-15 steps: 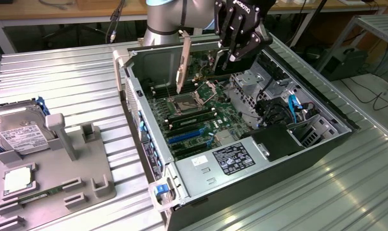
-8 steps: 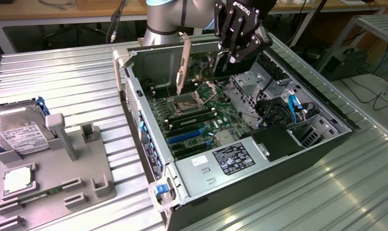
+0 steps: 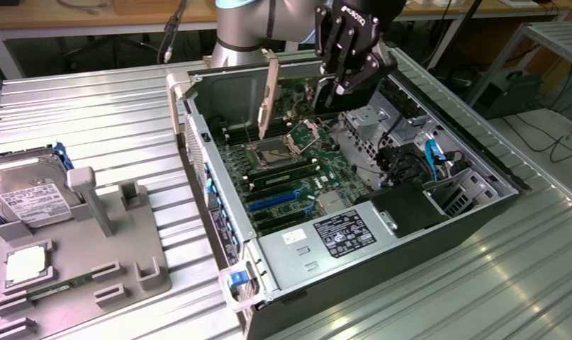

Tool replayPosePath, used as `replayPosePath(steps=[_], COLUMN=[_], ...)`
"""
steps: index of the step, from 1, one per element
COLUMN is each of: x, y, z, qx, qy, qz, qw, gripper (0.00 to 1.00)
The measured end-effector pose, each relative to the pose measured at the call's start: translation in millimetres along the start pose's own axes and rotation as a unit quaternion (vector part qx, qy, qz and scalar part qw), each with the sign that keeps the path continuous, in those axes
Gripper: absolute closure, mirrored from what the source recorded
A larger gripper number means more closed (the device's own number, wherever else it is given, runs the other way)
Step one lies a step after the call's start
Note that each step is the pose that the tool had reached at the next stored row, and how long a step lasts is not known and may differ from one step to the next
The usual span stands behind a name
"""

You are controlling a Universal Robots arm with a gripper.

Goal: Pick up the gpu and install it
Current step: 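Insert the gpu into the slot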

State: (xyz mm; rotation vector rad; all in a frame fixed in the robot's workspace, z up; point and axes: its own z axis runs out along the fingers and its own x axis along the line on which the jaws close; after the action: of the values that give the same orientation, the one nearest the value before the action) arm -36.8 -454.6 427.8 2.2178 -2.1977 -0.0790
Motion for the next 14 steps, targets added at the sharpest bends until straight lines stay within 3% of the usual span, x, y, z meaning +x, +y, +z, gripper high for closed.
replayPosePath(steps=[5, 11, 14], x=[-4.0, -6.9, -8.3], y=[-0.2, -0.6, -0.7], z=[2.7, 11.5, 13.3], qx=[0.0036, 0.0046, 0.0094], qy=[-0.0021, -0.0020, -0.0021], qz=[0.002, 0.002, 0.002], qw=[1.0000, 1.0000, 1.0000], gripper=[0.72, 0.72, 0.72])
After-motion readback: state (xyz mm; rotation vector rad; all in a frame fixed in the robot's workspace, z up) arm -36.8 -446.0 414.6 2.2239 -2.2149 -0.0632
